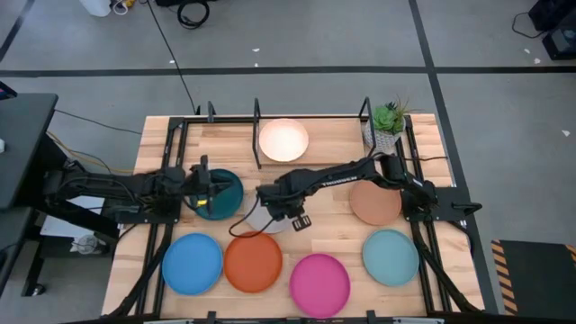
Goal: Place and stack plates onto a shelf
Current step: Stack the brown plate on top of the light pink plate on the shelf
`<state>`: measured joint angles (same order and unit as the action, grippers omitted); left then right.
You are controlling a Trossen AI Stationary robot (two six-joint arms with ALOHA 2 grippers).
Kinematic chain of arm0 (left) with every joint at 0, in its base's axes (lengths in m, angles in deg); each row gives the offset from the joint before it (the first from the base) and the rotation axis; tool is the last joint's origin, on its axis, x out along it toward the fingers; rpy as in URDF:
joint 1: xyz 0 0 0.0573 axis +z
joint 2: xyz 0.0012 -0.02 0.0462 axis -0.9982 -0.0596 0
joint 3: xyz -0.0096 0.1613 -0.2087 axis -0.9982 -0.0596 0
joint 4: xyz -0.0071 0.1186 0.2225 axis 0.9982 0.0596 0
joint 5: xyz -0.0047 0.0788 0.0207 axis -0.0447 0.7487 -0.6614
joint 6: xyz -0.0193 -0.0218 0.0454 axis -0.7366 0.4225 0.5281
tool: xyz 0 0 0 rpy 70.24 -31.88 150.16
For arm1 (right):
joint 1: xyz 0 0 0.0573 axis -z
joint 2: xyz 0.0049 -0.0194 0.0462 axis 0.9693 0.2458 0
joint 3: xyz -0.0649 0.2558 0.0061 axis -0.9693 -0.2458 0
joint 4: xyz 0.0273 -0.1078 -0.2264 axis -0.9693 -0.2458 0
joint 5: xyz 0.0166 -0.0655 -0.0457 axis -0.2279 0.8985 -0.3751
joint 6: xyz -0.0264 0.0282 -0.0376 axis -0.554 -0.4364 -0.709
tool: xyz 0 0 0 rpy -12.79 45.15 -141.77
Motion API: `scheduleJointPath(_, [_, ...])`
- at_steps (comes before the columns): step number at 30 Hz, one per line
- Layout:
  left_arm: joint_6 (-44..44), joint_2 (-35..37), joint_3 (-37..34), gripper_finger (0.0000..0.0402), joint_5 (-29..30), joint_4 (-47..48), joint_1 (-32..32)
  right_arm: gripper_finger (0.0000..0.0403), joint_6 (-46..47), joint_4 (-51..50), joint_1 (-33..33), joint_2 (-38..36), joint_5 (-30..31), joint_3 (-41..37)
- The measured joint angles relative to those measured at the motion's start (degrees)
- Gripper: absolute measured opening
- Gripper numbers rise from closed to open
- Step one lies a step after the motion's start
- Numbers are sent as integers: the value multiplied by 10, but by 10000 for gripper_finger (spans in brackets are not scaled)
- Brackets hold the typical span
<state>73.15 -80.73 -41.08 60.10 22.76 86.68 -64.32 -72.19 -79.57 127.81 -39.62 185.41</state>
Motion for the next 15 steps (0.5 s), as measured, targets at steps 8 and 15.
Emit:
scheduleJointPath(8, [12,0,56,50,11,78,0,97,27,-31,-16,0,62,-13])
scheduleJointPath(15, [11,0,63,50,11,94,0,97,174,-156,-18,-23,84,-18])
